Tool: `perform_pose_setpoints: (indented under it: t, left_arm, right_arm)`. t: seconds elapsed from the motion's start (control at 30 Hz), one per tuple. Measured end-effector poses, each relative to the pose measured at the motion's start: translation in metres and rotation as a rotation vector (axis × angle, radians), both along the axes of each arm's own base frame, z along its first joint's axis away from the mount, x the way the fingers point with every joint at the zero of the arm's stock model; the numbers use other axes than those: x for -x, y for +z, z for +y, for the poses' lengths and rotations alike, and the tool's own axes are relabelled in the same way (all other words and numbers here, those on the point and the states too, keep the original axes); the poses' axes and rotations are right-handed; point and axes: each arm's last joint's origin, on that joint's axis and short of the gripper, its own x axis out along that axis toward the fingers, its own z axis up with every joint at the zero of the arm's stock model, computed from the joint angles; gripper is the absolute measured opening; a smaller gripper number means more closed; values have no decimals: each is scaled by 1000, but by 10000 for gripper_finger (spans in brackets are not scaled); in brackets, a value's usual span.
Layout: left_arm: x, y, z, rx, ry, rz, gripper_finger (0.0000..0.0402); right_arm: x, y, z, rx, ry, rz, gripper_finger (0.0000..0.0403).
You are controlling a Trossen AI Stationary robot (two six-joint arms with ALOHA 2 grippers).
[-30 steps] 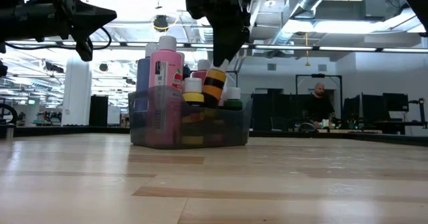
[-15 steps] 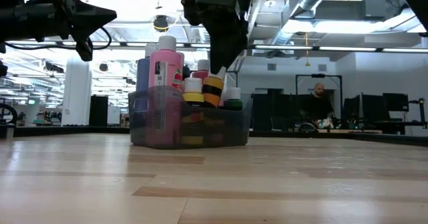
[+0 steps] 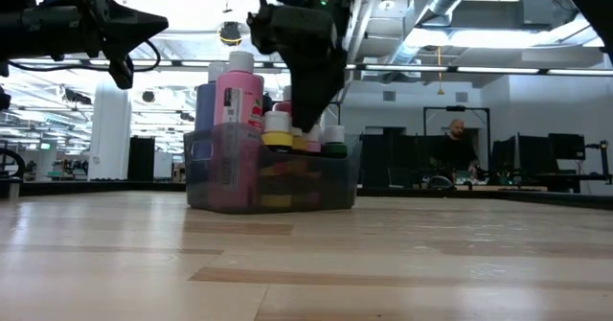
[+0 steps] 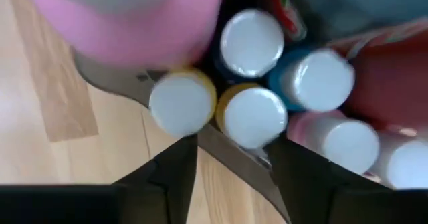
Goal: Pick & Place Paint Supplies
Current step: Put the small dark yellow paint bottle into the black bin, then put the small yellow paint bottle into the black bin
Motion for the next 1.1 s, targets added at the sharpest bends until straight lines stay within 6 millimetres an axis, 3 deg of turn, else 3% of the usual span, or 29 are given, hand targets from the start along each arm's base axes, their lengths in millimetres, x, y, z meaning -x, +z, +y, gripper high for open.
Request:
perform_pose_setpoints:
  t: [0.2,0.43,0.67,0.83,1.1]
  left_arm:
    - [0,1,0,-1,0,-8,3]
    - [0,1,0,-1,0,-14,3]
    - [0,1,0,-2,0,-16,3]
    - [0,2,0,-2,0,-16,3]
    - [1,2,0,-2,0,-23,3]
  right_arm:
    - [5,12,-10,2,-22,23,203]
    - [34,61,-6,-6,-62,48,201]
    - [86,101,40,15,-124,134,195]
    - [118,122,84,-25,-211,69,197]
    - [160,109,135,-68,-492,96,219]
